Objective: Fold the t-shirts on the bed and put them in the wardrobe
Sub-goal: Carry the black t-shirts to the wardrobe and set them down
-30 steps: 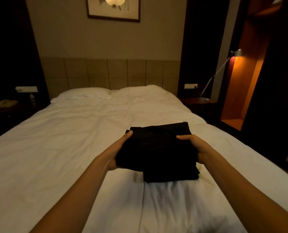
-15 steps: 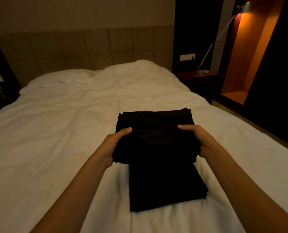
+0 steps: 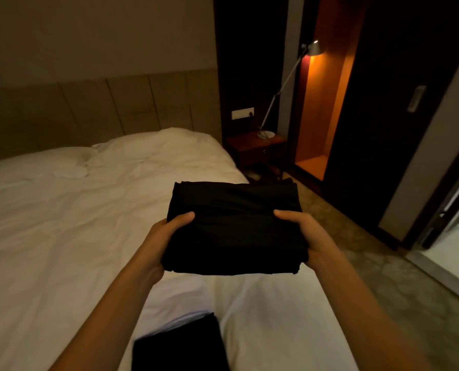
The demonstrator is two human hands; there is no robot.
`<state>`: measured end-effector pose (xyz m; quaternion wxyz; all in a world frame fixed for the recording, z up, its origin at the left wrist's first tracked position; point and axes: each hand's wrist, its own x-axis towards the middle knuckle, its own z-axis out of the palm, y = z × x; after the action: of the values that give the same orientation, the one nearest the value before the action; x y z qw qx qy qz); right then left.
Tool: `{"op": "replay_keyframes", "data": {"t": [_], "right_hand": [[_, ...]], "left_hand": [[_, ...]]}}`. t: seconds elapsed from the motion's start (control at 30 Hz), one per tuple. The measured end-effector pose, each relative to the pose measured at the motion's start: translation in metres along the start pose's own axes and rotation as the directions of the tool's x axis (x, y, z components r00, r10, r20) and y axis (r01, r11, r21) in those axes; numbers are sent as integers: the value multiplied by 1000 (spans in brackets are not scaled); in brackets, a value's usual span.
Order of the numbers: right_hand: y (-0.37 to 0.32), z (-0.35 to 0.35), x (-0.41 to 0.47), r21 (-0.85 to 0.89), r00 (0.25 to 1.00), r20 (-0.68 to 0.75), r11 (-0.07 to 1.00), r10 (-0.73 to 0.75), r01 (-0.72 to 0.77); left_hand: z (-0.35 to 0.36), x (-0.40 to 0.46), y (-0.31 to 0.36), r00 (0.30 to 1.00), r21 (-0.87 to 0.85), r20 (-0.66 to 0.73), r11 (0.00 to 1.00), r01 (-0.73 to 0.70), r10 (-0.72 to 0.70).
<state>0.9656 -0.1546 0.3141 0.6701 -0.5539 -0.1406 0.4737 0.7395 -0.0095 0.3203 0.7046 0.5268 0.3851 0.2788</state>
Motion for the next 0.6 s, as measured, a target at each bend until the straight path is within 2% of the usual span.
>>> {"op": "replay_keyframes", "data": {"t": [0.17, 0.3, 0.6], "right_hand": [[-105, -51, -30, 28, 999, -21, 999, -41, 42], [-162, -87, -53, 57, 997, -50, 997, -52, 55], [-225, -136, -85, 77, 989, -127, 993, -78, 88]], "left_hand": [[99, -12, 68, 998, 12, 52, 1000, -21, 21], [160, -18, 104, 995, 17, 93, 1000, -25, 24], [241, -19, 143, 984, 31, 176, 1000, 6, -11]]}}
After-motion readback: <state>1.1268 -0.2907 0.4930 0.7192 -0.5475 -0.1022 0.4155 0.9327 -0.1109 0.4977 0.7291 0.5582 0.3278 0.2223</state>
